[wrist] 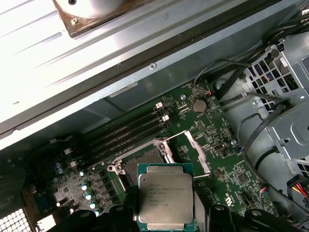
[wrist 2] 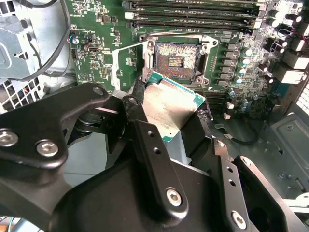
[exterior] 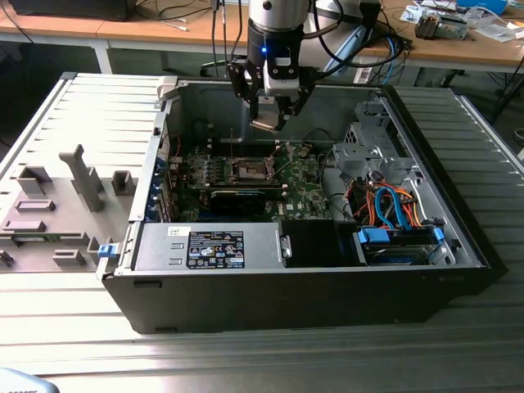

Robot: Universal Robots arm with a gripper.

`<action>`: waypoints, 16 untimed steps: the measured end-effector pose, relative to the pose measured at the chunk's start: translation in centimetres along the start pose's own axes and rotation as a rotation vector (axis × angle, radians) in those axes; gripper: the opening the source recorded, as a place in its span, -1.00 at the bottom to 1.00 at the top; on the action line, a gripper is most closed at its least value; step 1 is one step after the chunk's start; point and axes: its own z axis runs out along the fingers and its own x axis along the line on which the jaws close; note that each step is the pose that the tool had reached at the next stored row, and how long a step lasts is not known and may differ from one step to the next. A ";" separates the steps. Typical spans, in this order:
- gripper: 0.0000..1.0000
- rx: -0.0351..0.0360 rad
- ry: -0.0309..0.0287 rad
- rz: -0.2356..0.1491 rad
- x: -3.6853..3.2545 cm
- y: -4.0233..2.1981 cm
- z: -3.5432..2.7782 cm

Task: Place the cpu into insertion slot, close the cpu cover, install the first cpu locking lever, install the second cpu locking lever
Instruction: 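Place the cpu into insertion slot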

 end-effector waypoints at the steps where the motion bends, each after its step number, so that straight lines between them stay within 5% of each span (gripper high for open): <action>1: 0.09 -0.0001 -0.0001 0.001 0.00 0.00 0.00; 16: 0.09 -0.0005 -0.0018 0.020 0.00 0.00 0.03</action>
